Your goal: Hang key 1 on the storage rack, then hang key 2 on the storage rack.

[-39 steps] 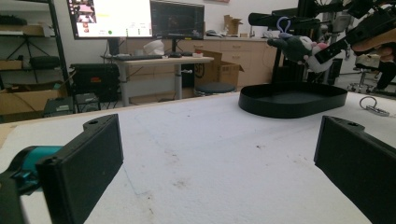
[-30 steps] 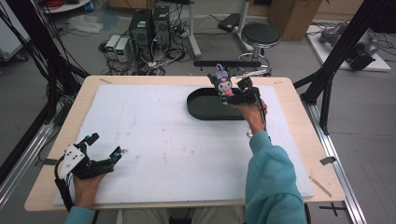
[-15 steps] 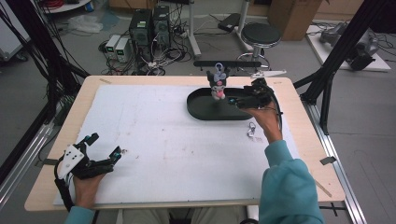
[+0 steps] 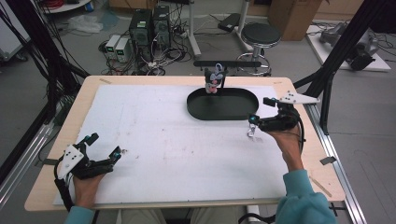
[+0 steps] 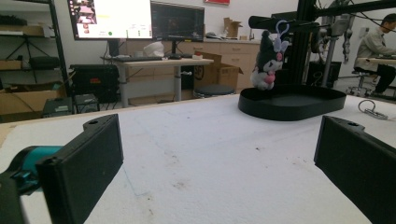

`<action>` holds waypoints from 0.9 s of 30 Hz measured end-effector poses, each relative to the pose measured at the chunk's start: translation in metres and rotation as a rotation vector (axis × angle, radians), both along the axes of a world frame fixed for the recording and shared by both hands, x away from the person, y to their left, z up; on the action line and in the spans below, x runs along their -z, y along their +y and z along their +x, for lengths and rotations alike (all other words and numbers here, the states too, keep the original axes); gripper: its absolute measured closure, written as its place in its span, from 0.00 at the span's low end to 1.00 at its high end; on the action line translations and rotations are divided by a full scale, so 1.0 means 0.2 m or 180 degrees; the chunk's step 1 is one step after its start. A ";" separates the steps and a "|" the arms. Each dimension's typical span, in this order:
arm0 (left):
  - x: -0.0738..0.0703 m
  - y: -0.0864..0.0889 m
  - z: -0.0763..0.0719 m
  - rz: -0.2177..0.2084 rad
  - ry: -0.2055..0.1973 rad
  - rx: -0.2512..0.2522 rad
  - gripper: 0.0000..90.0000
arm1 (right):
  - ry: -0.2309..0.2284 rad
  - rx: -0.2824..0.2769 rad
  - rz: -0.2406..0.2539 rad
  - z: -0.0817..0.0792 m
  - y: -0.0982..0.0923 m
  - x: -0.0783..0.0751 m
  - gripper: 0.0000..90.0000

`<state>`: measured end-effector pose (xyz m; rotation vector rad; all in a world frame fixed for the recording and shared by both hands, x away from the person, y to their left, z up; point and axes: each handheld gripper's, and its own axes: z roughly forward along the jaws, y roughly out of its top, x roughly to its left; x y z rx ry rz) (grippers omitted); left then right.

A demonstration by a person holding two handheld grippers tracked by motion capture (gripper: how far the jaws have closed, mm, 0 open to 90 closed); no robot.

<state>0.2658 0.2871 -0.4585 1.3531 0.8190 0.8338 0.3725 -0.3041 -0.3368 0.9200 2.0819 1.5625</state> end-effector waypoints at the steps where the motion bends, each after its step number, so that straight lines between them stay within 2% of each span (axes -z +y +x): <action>1: 0.00 0.00 0.00 -0.0001 0.0002 0.0002 0.02 | -0.0045 0.0000 0.0028 -0.02 -0.01 0.02 0.01; 5: 0.00 0.00 0.00 -0.0003 0.0006 -0.0004 0.02 | -0.0159 0.0038 0.0129 -0.10 -0.06 0.07 0.01; 11: 0.00 0.00 0.00 -0.0002 0.0008 -0.0006 0.02 | -0.0302 0.0134 0.0201 -0.16 -0.10 0.15 0.01; 13: 0.00 0.00 0.00 0.0000 0.0006 -0.0005 0.02 | -0.0375 0.0134 0.0321 -0.19 -0.12 0.18 0.01; 20: 0.00 0.00 0.00 0.0006 0.0011 -0.0007 0.02 | -0.0468 0.0192 0.0431 -0.22 -0.13 0.23 0.01; 27: 0.00 0.00 0.00 0.0008 0.0008 -0.0009 0.02 | -0.0445 0.0196 0.0403 -0.23 -0.13 0.25 0.01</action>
